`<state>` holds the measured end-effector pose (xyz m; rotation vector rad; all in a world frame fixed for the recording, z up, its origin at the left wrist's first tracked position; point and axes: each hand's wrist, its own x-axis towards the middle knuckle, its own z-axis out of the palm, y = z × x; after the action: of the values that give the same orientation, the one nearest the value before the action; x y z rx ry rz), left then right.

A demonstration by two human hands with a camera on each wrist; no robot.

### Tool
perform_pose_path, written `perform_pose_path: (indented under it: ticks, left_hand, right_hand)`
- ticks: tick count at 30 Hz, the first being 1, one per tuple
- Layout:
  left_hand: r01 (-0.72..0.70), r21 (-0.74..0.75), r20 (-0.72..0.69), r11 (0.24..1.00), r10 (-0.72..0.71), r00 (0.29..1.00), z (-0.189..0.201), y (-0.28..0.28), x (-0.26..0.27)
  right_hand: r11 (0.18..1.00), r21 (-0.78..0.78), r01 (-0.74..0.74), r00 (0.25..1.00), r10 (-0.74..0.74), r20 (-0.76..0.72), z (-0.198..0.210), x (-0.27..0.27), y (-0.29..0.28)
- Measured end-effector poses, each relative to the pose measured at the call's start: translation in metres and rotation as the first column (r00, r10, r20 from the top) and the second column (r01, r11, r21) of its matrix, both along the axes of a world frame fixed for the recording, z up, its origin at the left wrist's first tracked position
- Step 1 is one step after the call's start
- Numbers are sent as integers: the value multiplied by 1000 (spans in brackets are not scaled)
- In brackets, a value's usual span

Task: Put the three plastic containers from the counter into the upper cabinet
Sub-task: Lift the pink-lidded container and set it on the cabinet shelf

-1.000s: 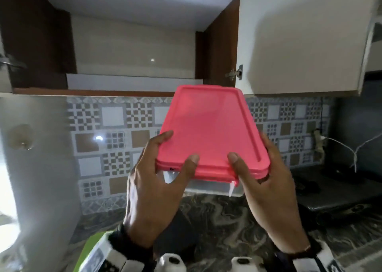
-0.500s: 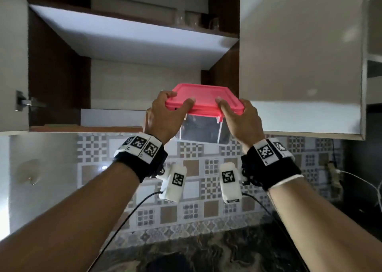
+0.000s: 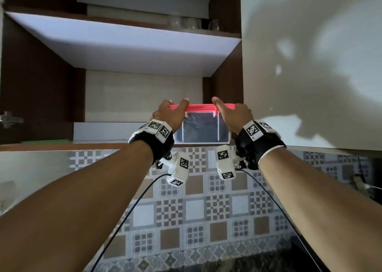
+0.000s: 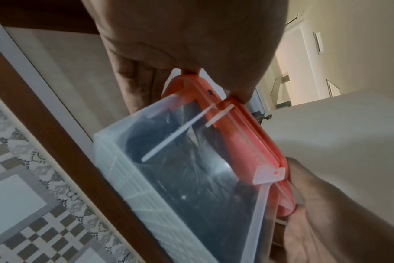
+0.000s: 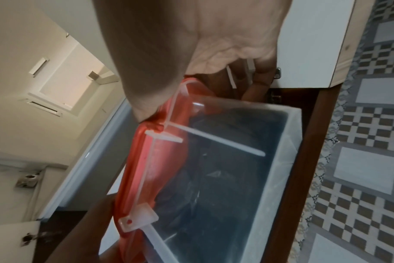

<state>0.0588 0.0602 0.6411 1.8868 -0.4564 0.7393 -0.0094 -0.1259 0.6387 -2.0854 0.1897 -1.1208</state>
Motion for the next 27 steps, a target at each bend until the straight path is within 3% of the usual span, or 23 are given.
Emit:
perform_pose_path:
  ticks: [7, 12, 16, 21, 24, 27]
  left_hand:
    - [30, 106, -74, 994, -22, 997, 12, -24, 48]
    - [73, 83, -90, 994, -65, 994, 12, -39, 76]
    - [19, 120, -124, 993, -4, 992, 14, -50, 106]
    - [-70, 240, -67, 968, 88, 994, 8, -44, 77]
    - [-102, 189, 83, 977, 88, 993, -8, -31, 43]
    - [-35, 132, 203, 991, 7, 979, -45, -14, 3]
  right_hand:
    - [999, 37, -12, 994, 16, -108, 9, 53, -40]
    - [999, 26, 38, 989, -34, -144, 10, 83, -53]
    - [998, 37, 54, 982, -46, -182, 6, 101, -53]
    - [998, 63, 12, 993, -5, -114, -8, 97, -48]
    - [1000, 3, -18, 1000, 18, 6, -35, 69, -35]
    - [995, -8, -101, 987, 101, 128, -75, 29, -18]
